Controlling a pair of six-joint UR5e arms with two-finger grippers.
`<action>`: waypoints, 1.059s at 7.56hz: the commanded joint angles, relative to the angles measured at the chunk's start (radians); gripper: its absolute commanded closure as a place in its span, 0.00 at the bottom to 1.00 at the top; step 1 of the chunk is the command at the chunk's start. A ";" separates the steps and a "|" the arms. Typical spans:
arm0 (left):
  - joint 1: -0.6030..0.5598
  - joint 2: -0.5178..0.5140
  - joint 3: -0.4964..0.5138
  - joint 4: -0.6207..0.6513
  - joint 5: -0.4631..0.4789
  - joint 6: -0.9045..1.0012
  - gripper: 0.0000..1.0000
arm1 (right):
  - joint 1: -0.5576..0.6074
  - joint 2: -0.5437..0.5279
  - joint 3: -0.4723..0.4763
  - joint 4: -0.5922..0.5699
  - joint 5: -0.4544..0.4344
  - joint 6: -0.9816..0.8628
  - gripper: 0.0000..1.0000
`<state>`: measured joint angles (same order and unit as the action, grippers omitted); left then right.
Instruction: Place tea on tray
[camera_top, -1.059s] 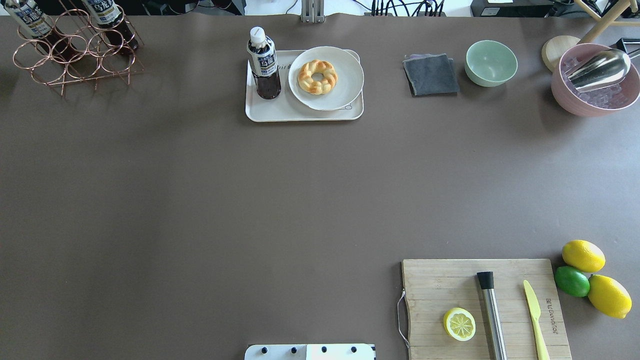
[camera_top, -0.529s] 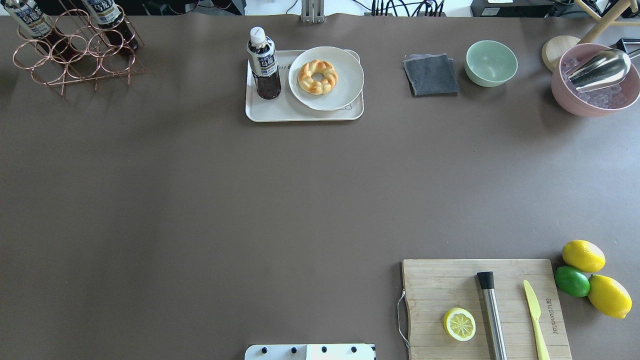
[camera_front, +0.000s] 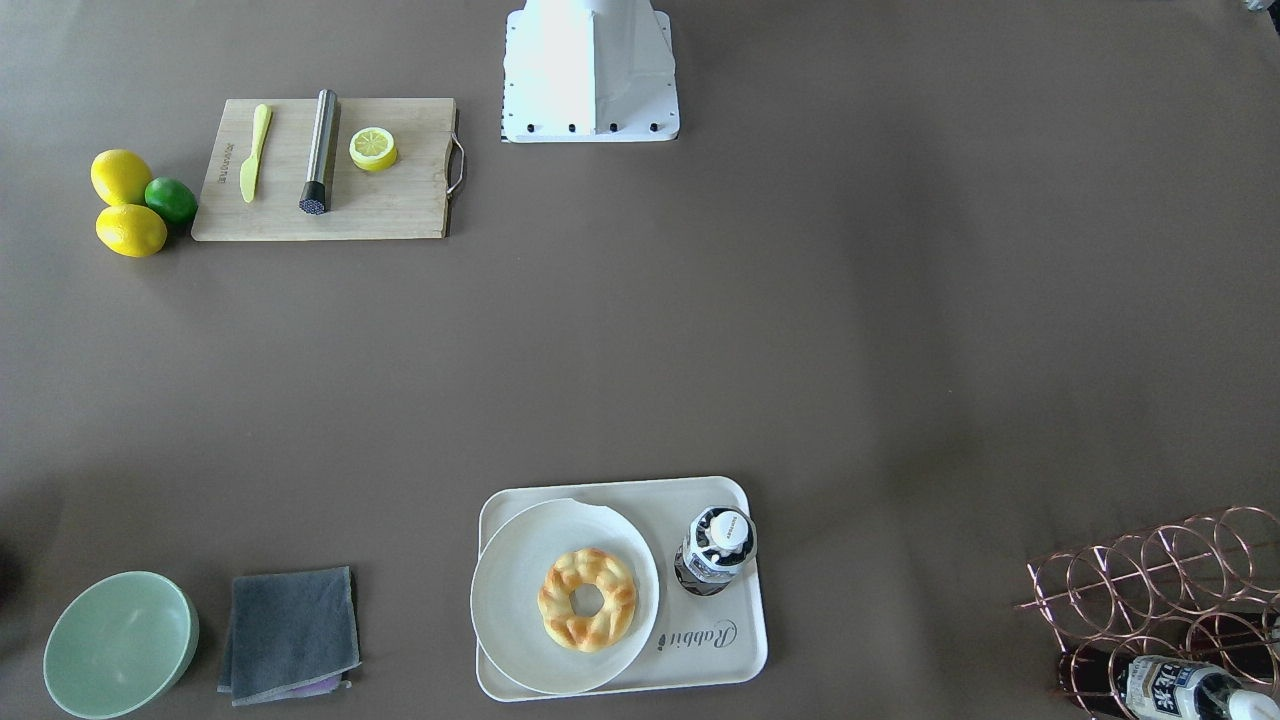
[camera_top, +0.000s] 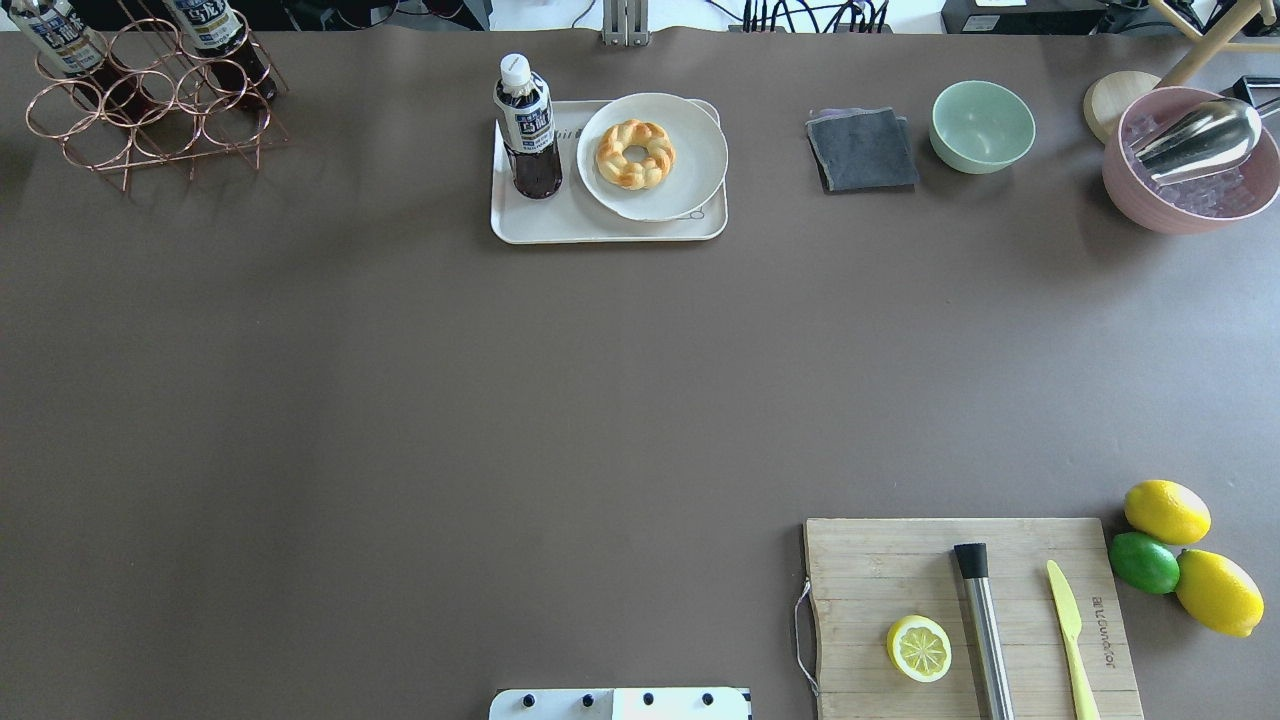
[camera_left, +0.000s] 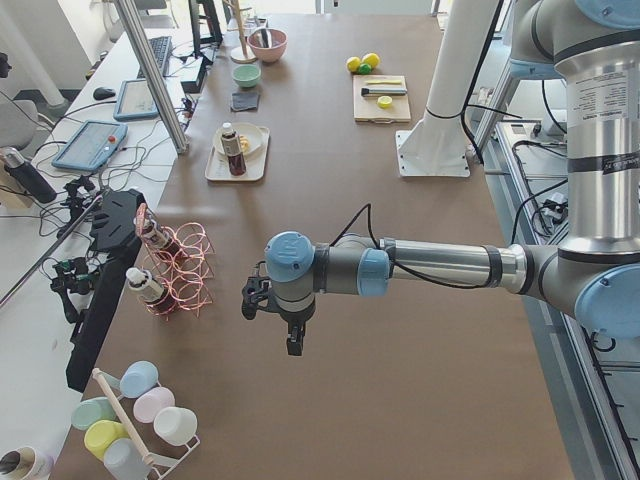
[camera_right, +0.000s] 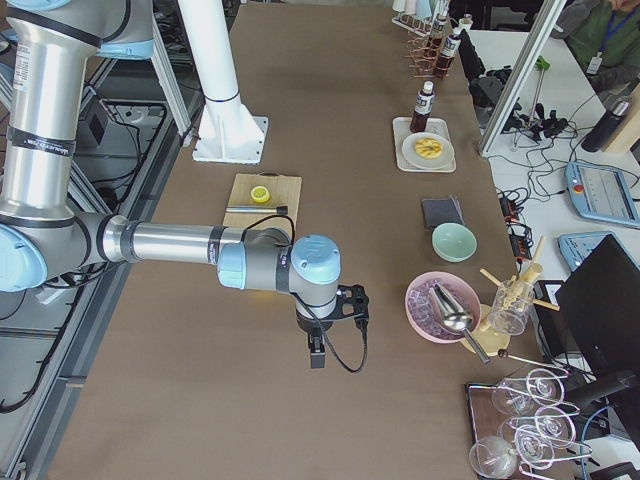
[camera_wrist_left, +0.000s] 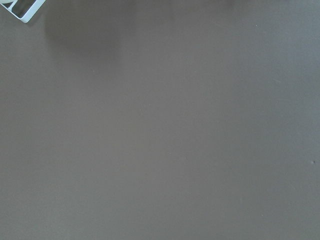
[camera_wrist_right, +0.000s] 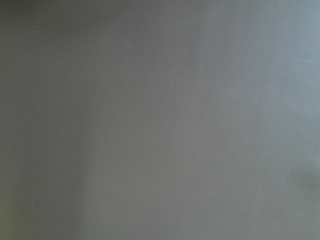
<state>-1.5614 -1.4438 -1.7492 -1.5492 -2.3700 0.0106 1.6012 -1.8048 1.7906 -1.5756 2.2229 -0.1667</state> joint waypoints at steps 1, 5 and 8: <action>0.003 0.000 0.005 0.000 0.002 0.000 0.01 | 0.000 -0.001 0.007 0.000 0.006 0.004 0.00; 0.003 0.006 0.005 0.000 0.000 0.000 0.01 | 0.000 -0.001 0.024 0.000 0.007 0.007 0.00; 0.003 0.006 0.010 0.000 0.002 0.000 0.01 | 0.000 -0.001 0.035 0.000 0.007 0.007 0.00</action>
<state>-1.5586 -1.4374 -1.7430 -1.5482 -2.3693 0.0107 1.6015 -1.8055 1.8182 -1.5754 2.2297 -0.1597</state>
